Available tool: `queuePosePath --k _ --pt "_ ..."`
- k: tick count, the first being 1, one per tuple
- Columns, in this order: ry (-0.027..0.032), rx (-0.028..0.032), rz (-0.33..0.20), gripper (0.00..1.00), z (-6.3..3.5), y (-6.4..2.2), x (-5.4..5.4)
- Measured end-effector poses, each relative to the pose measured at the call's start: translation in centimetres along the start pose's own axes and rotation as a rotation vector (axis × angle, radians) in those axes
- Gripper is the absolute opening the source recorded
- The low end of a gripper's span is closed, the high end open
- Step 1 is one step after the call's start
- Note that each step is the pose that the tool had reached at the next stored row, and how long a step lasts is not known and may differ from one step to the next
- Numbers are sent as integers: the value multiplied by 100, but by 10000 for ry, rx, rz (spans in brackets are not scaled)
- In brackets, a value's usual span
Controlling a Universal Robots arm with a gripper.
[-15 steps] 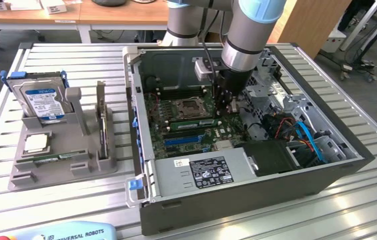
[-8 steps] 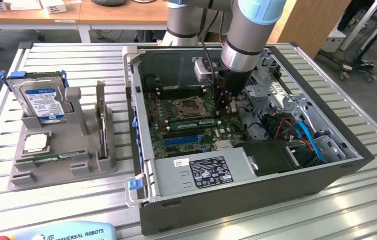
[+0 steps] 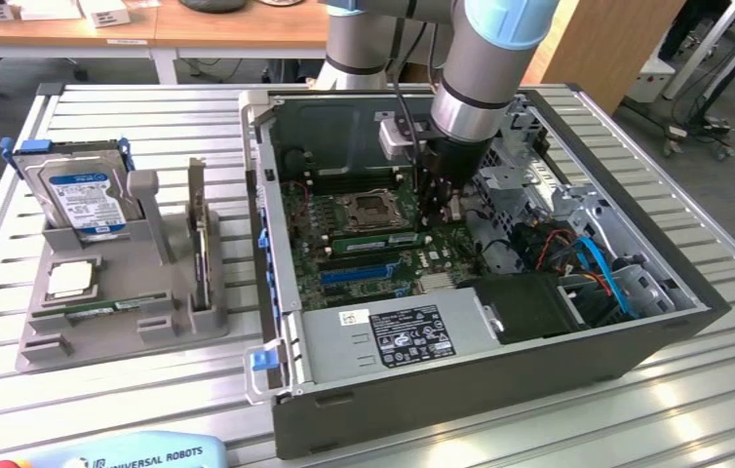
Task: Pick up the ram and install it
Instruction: 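Press down the ram until it locks into place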
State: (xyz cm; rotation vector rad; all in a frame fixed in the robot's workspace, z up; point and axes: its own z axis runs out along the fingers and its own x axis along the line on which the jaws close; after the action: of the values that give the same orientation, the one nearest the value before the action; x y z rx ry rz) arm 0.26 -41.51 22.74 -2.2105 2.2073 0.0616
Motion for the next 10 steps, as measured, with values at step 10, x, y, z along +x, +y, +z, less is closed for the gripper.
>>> queuePosePath --k 10 --pt "2 -1 0 10 15 0 1"
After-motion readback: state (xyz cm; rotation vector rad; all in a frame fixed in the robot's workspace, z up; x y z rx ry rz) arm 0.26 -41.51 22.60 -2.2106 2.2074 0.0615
